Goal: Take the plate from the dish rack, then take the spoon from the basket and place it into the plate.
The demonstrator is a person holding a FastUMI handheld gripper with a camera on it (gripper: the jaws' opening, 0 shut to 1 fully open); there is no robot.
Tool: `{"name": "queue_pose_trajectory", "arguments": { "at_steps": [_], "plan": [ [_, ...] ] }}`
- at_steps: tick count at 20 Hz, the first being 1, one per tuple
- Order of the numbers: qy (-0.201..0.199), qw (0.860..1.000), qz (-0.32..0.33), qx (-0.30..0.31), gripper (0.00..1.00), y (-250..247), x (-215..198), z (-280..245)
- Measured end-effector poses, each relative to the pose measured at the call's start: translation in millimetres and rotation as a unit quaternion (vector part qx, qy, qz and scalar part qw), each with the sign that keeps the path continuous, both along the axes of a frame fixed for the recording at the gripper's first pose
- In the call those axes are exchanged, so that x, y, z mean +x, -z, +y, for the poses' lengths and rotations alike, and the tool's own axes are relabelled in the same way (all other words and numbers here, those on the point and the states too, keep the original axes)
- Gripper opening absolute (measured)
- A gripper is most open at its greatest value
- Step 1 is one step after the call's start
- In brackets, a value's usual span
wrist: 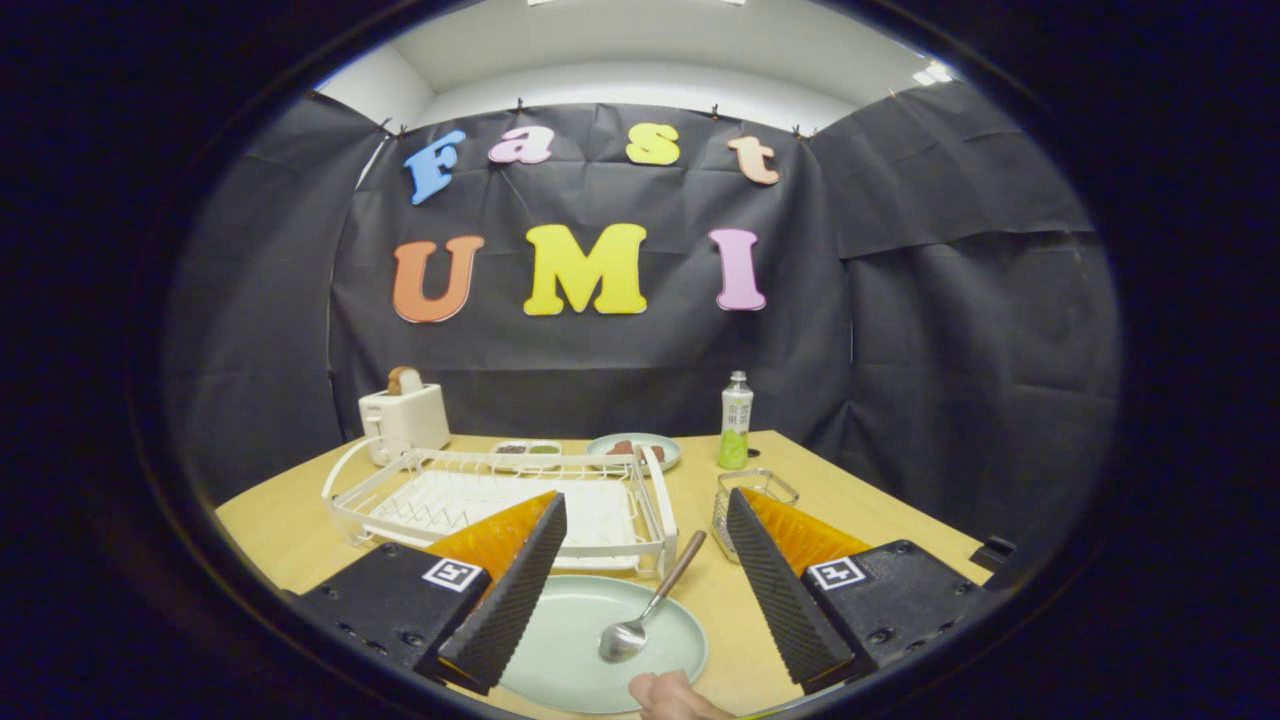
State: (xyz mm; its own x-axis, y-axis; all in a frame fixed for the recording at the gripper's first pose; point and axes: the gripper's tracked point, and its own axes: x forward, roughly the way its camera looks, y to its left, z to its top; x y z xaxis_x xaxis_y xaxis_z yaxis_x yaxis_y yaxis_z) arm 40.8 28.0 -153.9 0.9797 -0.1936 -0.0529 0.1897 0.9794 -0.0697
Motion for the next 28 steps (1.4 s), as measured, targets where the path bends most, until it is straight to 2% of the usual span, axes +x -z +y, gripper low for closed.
{"name": "queue_pose_trajectory", "arguments": {
  "at_steps": [6, 12, 19, 28],
  "plan": [
    [-0.002, 1.0, 0.007, -0.005, 1.0, -3, -8, 1],
    [-0.004, 1.0, -0.003, -0.023, 1.0, -12, -36, 15],
    [-0.025, 0.999, -0.01, -0.026, 1.0, -17, -66, 39],
    [-0.033, 0.999, -0.007, -0.02, 1.0, -16, -67, 43]
  ]
}}
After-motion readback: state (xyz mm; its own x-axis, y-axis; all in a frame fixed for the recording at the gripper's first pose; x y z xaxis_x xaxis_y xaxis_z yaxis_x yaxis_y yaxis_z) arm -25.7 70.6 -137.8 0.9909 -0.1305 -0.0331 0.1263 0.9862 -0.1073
